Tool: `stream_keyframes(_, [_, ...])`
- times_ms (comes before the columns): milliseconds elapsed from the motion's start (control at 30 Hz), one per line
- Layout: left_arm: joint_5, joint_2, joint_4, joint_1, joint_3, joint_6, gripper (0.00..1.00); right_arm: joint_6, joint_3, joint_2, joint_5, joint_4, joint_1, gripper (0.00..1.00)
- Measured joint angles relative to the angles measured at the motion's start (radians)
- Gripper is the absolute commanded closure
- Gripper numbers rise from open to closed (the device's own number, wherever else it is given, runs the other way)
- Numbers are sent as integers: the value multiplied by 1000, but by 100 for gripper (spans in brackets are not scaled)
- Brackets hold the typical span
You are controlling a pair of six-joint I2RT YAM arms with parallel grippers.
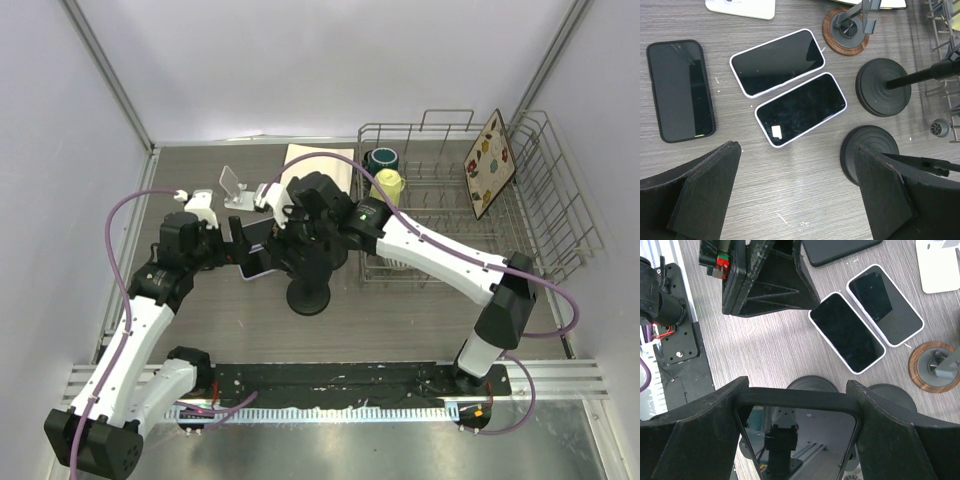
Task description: Remove the phone from the phone stand
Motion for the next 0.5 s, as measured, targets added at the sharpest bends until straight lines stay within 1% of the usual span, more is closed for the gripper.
stream_keyframes(33, [4,0,0,0,0,0,0,-13,10,9,-11,-2,0,47])
stream_keyframes(167, [27,0,1,0,0,0,0,-47,29,18,-33,-28,0,36])
stream_keyframes(233, [44,0,3,0,0,0,0,-51,33,18,-38,-37,0,27])
stream_keyframes(300, [64,0,4,0,0,0,0,-51,33,18,-39,-37,0,22])
stream_keyframes(333, [72,0,5,0,0,0,0,-51,33,18,-39,-37,0,16])
stream_keyframes(400, [84,0,5,0,0,-1,0,-47,31,14,-37,-39,0,11])
stream_keyframes(500, [100,0,8,0,0,-2,0,-41,21,-5,-31,-38,2,8])
